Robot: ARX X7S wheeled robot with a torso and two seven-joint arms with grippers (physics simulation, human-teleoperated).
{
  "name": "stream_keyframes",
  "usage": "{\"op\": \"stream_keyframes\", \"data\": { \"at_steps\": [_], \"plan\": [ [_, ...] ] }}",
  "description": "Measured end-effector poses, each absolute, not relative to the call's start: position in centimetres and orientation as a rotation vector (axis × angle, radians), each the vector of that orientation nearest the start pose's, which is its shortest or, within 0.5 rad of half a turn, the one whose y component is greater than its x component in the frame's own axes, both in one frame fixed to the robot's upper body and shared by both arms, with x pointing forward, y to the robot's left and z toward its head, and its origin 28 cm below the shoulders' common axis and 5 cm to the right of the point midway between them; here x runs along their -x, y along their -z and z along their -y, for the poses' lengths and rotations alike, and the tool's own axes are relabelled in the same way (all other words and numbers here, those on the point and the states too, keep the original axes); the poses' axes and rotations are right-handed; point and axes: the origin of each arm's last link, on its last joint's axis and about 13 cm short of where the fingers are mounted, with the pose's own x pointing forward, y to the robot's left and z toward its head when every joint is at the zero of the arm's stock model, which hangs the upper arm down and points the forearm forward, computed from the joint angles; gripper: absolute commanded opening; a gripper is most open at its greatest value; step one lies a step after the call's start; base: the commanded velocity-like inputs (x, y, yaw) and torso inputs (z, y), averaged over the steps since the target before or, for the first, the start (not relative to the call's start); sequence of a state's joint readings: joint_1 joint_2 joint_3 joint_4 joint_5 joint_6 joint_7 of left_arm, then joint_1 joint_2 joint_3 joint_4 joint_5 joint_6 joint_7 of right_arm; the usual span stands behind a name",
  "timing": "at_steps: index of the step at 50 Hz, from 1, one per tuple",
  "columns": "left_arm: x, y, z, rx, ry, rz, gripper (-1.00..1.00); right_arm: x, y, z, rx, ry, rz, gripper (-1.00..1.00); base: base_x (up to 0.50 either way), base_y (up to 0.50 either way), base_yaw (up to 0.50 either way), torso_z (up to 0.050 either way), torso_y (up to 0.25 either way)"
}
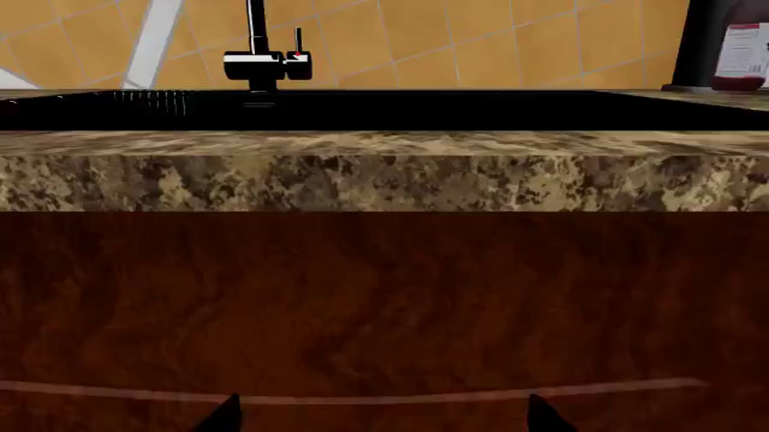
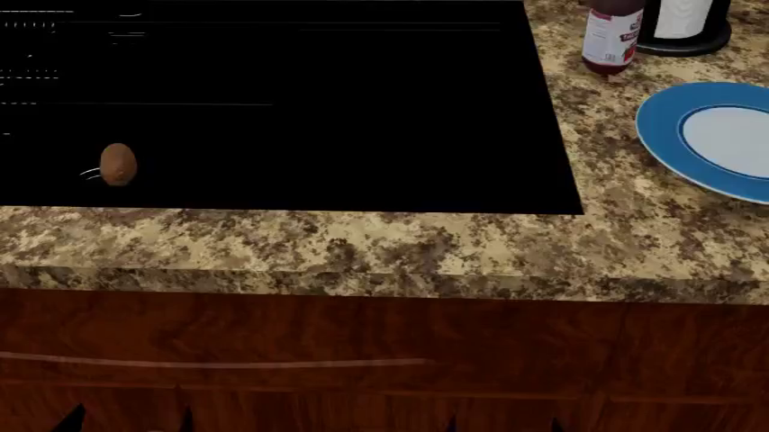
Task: Pick the kiwi from the sink and place it on the plate located on the counter
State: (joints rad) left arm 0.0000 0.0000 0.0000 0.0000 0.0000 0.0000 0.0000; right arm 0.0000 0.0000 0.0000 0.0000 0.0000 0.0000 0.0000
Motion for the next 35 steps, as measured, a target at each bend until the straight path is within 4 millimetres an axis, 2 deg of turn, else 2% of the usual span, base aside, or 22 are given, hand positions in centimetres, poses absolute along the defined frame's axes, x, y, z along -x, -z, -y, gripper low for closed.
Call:
{"op": "stream_keyframes", "data": {
  "at_steps": [2, 11, 17, 24, 35],
  "plan": [
    [-21.4, -1.8, -21.2, 0.000, -0.027, 0.014, 1.00, -21.4, -1.6, 10.2, -0.003, 0.027, 0.003, 1.00, 0.00, 0.00, 0.00, 0.000, 0.000],
    [-21.4, -2.0, -20.8, 0.006, -0.007, 0.007, 1.00, -21.2, -2.1, 9.9, -0.050, -0.001, 0.000, 1.00, 0.00, 0.00, 0.00, 0.000, 0.000],
    [-21.6, -3.4, -20.7, -0.006, 0.000, 0.016, 1.00, -21.5, -3.6, 10.0, -0.029, -0.021, 0.003, 1.00, 0.00, 0.00, 0.00, 0.000, 0.000],
    [-21.7, -6.3, -20.6, -0.037, 0.006, 0.062, 1.00, -21.7, -7.3, 10.2, 0.008, -0.030, 0.054, 1.00, 0.00, 0.00, 0.00, 0.000, 0.000],
    [-21.0, -12.3, -20.8, -0.100, 0.011, 0.171, 1.00, -21.9, -14.1, 10.4, 0.045, -0.045, 0.145, 1.00, 0.00, 0.00, 0.00, 0.000, 0.000]
  ]
}}
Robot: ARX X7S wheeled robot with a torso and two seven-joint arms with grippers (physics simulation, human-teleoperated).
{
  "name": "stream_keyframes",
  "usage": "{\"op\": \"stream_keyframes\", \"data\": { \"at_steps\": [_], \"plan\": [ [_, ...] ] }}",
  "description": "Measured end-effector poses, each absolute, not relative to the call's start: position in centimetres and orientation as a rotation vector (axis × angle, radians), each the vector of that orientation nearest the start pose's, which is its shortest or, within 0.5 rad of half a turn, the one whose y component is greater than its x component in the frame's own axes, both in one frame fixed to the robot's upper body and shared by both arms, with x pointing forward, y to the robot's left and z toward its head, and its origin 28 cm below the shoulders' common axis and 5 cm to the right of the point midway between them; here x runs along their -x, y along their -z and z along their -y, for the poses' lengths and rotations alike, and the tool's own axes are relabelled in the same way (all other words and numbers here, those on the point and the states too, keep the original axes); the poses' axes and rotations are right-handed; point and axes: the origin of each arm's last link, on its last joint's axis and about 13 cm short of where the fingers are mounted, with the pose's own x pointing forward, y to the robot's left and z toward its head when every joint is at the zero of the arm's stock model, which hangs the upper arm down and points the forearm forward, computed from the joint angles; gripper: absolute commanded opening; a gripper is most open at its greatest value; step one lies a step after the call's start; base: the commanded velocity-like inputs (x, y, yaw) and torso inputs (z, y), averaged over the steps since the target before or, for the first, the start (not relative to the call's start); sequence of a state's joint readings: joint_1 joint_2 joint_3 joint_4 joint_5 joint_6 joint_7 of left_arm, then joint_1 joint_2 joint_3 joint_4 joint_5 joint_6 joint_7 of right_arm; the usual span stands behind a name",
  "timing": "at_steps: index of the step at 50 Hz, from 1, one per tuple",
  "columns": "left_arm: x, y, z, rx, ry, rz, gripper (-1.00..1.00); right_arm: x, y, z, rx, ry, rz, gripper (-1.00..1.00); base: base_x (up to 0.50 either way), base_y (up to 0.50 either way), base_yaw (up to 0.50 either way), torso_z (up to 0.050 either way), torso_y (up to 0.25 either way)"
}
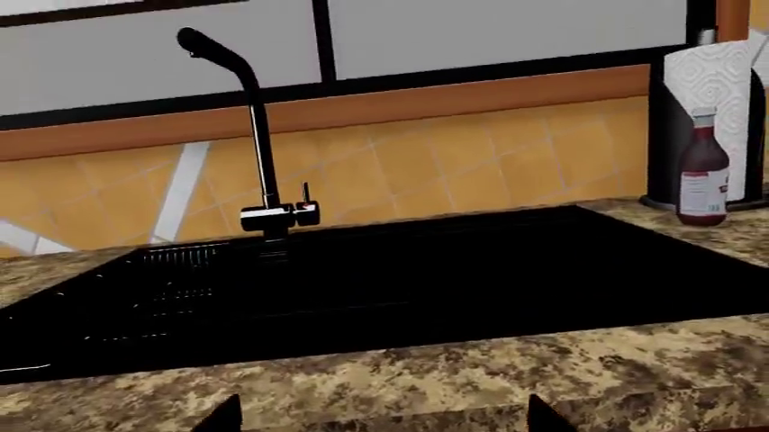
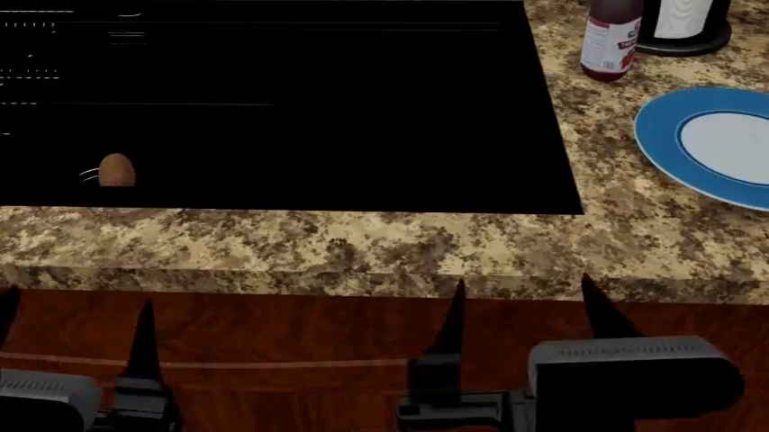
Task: Pick the kiwi from the sink and place it on the plate located on the counter
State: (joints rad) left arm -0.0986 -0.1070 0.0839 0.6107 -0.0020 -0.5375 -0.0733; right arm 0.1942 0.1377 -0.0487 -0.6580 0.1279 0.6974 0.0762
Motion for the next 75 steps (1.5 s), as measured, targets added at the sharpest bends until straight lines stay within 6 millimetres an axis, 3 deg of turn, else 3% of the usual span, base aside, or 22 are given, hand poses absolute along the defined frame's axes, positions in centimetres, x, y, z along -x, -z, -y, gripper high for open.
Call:
{"op": "stream_keyframes", "data": {
  "at_steps": [12, 22, 56, 75],
  "plan": [
    [-21.5, -17.9, -21.1, -0.165, 0.015, 0.256, 1.00, -22.5, -20.8, 10.8, 0.083, -0.060, 0.243, 1.00, 0.00, 0.00, 0.00, 0.000, 0.000],
    [-21.9, -20.6, -21.3, -0.210, -0.018, 0.305, 1.00, -22.7, -23.6, 10.9, 0.089, -0.086, 0.273, 1.00, 0.00, 0.00, 0.00, 0.000, 0.000],
    [-22.8, -21.8, -22.0, -0.193, -0.063, 0.285, 1.00, -23.0, -25.3, 10.8, 0.098, -0.108, 0.247, 1.00, 0.00, 0.00, 0.00, 0.045, 0.006],
    [-23.0, -21.9, -22.1, -0.199, -0.091, 0.289, 1.00, -22.5, -25.6, 10.8, 0.084, -0.142, 0.245, 1.00, 0.43, 0.06, 0.00, 0.000, 0.000]
  ]
}}
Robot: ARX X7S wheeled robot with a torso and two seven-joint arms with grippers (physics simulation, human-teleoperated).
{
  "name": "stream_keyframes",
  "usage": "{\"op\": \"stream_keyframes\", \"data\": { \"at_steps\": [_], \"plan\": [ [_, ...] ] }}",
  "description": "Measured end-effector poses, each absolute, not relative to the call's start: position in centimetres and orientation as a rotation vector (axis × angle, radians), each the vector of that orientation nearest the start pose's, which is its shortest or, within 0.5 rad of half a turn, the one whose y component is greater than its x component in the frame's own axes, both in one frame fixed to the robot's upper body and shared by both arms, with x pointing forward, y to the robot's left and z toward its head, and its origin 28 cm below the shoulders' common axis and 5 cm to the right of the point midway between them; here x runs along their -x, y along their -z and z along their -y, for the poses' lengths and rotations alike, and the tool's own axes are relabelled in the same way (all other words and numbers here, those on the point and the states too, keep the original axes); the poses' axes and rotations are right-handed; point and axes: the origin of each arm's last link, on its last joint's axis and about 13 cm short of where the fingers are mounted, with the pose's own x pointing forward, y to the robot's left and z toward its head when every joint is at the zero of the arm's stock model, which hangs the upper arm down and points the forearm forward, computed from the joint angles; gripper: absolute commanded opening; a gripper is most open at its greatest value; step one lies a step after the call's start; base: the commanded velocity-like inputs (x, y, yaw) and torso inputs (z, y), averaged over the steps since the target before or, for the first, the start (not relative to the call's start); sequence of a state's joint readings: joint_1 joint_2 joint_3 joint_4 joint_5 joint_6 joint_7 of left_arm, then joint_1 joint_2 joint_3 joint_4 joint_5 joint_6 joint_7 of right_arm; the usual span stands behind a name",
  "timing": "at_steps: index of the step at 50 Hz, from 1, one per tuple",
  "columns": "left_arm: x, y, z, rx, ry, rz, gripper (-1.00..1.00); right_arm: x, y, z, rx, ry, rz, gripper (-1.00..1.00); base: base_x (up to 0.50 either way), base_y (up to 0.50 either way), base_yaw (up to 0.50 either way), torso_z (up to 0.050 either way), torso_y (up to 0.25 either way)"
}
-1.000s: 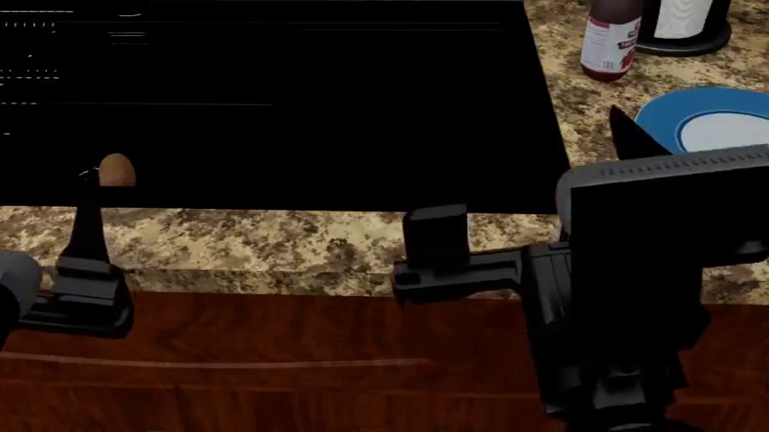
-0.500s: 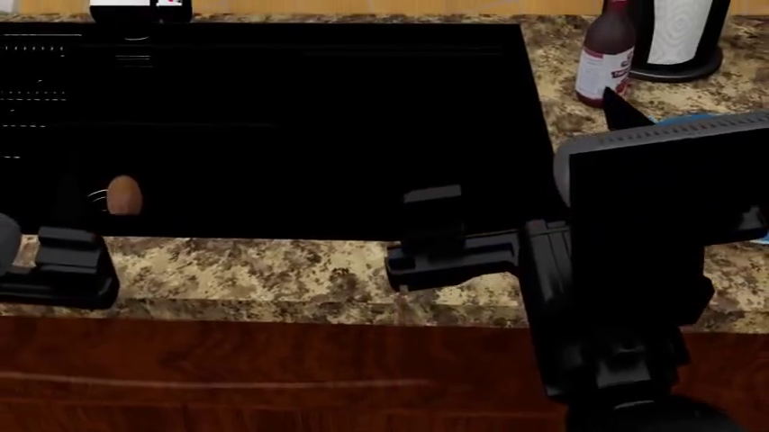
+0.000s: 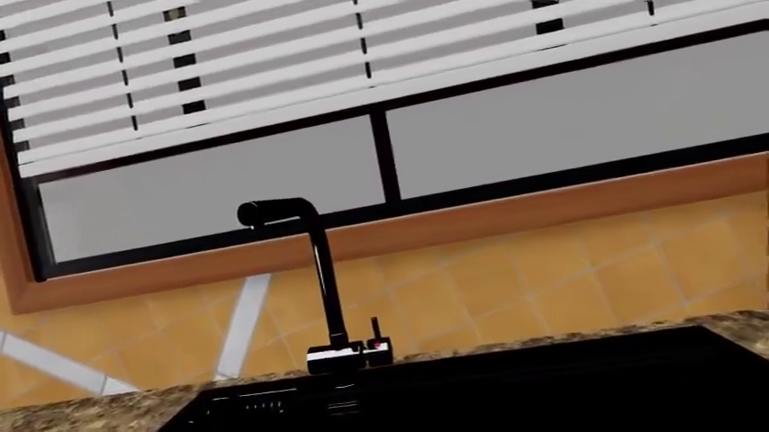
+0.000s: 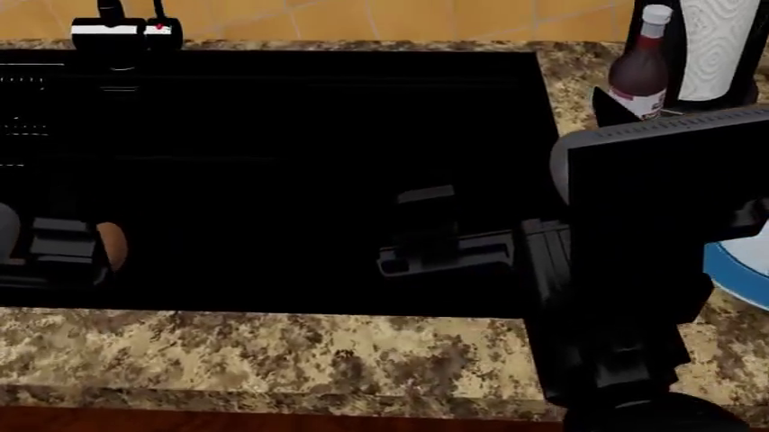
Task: Pick the kiwi from the sink and place it on the plate located on the counter
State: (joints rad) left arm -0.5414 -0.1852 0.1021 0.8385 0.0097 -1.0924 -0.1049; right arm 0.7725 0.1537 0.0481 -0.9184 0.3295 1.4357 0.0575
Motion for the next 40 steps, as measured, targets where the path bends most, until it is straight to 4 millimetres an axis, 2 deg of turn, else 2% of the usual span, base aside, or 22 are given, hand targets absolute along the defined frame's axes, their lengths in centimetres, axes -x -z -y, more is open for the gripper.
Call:
{"op": "stream_keyframes", "data": {
  "at_steps": [17, 35, 40],
  "plan": [
    [-23.12, -22.00, -21.97, -0.198, -0.093, 0.284, 1.00, -22.21, -25.75, 10.87, 0.084, -0.148, 0.252, 1.00, 0.50, 0.11, 0.00, 0.000, 0.000],
    [-23.24, -22.01, -21.84, -0.198, -0.087, 0.276, 1.00, -22.11, -25.88, 10.89, 0.083, -0.151, 0.256, 1.00, 0.50, 0.00, 0.00, 0.000, 0.001],
    [-23.28, -21.99, -21.80, -0.199, -0.085, 0.272, 1.00, -22.07, -25.92, 10.93, 0.082, -0.151, 0.257, 1.00, 0.03, 0.00, 0.00, 0.000, 0.000]
  ]
}}
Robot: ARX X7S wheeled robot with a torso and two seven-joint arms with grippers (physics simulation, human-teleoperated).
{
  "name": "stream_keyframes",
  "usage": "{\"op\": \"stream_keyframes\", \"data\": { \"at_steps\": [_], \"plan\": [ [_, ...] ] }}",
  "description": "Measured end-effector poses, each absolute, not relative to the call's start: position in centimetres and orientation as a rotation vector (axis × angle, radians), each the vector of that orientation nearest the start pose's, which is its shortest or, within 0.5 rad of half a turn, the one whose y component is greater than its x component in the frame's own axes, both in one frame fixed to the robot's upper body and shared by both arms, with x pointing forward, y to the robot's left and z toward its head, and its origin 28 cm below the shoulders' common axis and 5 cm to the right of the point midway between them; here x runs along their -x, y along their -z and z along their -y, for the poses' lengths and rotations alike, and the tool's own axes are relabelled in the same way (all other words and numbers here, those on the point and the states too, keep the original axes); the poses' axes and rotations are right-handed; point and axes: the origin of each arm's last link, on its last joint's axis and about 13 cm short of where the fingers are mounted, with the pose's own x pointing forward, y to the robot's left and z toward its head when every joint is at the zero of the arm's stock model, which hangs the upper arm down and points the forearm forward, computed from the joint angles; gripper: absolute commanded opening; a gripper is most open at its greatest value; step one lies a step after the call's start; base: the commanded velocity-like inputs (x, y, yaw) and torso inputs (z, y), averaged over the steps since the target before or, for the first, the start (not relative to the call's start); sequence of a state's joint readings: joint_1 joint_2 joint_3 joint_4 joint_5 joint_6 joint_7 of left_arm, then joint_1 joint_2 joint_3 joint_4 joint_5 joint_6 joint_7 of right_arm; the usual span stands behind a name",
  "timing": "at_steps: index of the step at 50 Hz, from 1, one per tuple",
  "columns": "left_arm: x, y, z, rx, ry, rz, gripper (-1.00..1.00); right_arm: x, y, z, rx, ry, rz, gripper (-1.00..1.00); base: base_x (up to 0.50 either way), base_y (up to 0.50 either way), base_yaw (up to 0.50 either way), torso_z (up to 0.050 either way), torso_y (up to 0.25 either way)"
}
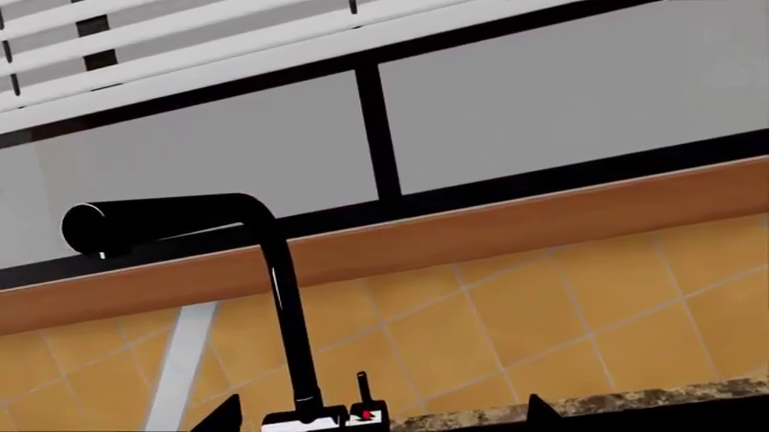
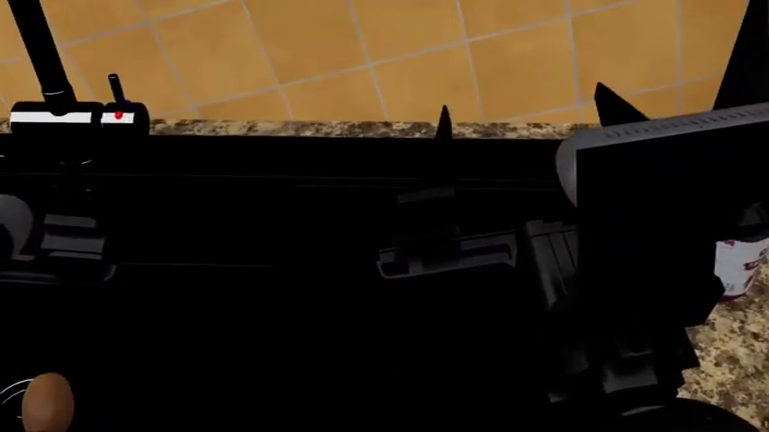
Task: Pick the kiwi from the sink and place it on the plate located on the counter
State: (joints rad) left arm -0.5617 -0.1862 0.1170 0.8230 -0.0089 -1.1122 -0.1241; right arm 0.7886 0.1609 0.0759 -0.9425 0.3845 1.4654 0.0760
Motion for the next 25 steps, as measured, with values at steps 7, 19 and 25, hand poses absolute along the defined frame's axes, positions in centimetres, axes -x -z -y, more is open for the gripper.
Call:
{"op": "stream_keyframes", "data": {
  "at_steps": [7, 19, 25],
  "plan": [
    [-23.3, -21.9, -21.8, -0.198, -0.086, 0.261, 1.00, -22.0, -26.0, 10.9, 0.082, -0.153, 0.260, 1.00, 0.00, 0.00, 0.00, 0.000, 0.000],
    [-22.8, -21.9, -22.6, -0.210, -0.077, 0.154, 1.00, -22.0, -26.1, 10.9, 0.087, -0.160, 0.260, 1.00, 0.00, 0.00, 0.00, 0.000, 0.000],
    [-22.8, -21.0, -23.4, -0.227, -0.063, 0.017, 1.00, -22.0, -26.0, 10.9, 0.102, -0.165, 0.256, 1.00, 0.00, 0.00, 0.00, 0.000, 0.000]
  ]
}}
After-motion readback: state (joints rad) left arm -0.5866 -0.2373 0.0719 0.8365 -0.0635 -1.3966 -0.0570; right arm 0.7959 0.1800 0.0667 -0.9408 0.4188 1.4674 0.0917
